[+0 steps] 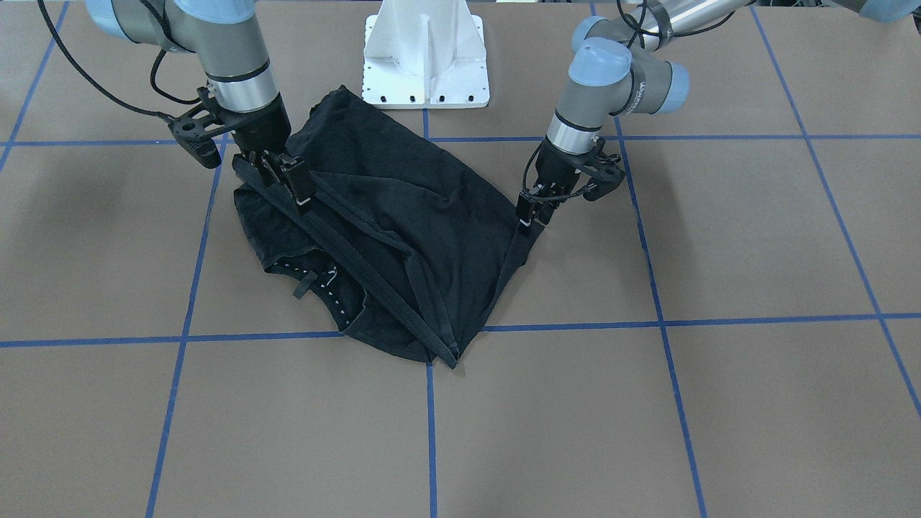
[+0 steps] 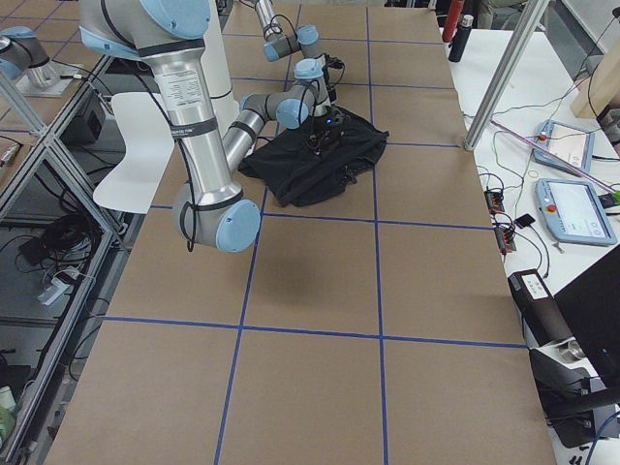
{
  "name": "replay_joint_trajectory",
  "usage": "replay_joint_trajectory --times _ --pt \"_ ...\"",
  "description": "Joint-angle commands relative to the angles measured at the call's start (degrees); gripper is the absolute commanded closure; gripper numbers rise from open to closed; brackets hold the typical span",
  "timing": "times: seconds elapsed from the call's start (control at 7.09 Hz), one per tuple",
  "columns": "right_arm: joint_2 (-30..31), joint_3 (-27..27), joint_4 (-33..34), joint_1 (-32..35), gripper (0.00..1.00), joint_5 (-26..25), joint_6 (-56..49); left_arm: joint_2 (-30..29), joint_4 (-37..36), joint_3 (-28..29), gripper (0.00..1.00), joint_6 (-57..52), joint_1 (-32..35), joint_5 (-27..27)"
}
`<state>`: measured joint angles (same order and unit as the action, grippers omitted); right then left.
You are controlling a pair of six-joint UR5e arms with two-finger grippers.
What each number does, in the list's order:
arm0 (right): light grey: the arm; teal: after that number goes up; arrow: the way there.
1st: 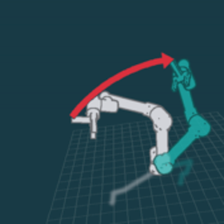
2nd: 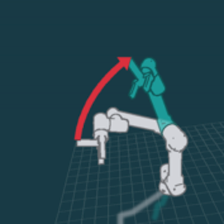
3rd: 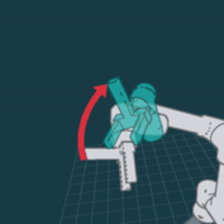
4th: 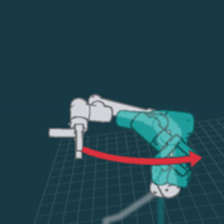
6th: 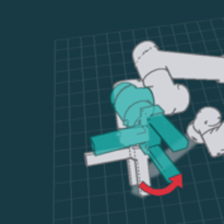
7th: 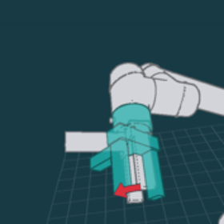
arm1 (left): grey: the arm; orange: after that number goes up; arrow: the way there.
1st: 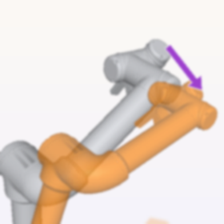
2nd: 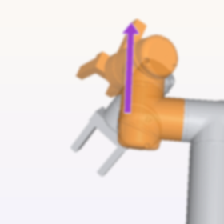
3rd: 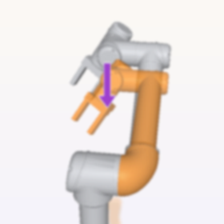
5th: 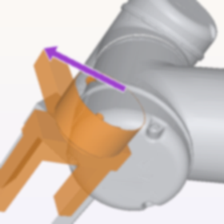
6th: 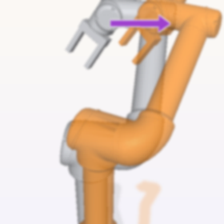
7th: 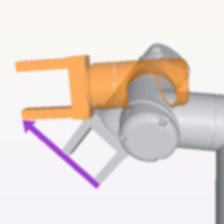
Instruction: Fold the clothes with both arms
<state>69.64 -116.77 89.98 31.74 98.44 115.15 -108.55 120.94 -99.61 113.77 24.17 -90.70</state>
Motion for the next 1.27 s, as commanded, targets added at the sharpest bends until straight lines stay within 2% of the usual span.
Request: replay_joint_trajectory --times 0.0,0.14,0.28,0.71,0.85,0.99,1.13 --pt "-0.04 0.5 -0.07 -0.02 0.0 -0.09 -0.01 -0.17 0.0 0.29 0.43 0.05 0.0 -0.09" --pt "-0.04 0.41 0.02 -0.02 0.0 -0.09 -0.01 -0.17 0.08 0.29 0.65 0.66 0.0 0.0" --pt "-0.12 0.41 0.02 -0.02 0.0 0.0 -0.01 -0.17 0.08 0.2 0.99 0.67 0.08 -0.09" --pt "-0.21 0.49 0.02 -0.1 0.0 -0.09 -0.01 0.09 -0.18 -2.25 1.0 -2.03 2.09 0.0" --pt "-0.21 0.49 0.02 -0.1 0.0 -0.09 -0.01 -0.17 0.34 -1.56 1.0 -11.28 6.11 -0.09" --pt "-0.39 0.41 0.02 -0.1 0.0 -0.09 -0.01 -0.7 2.87 0.36 1.0 -15.64 9.89 -0.26" --pt "-0.39 0.41 0.02 -0.1 0.0 0.0 -0.01 -4.01 12.12 7.69 1.0 -18.73 12.89 -0.44"
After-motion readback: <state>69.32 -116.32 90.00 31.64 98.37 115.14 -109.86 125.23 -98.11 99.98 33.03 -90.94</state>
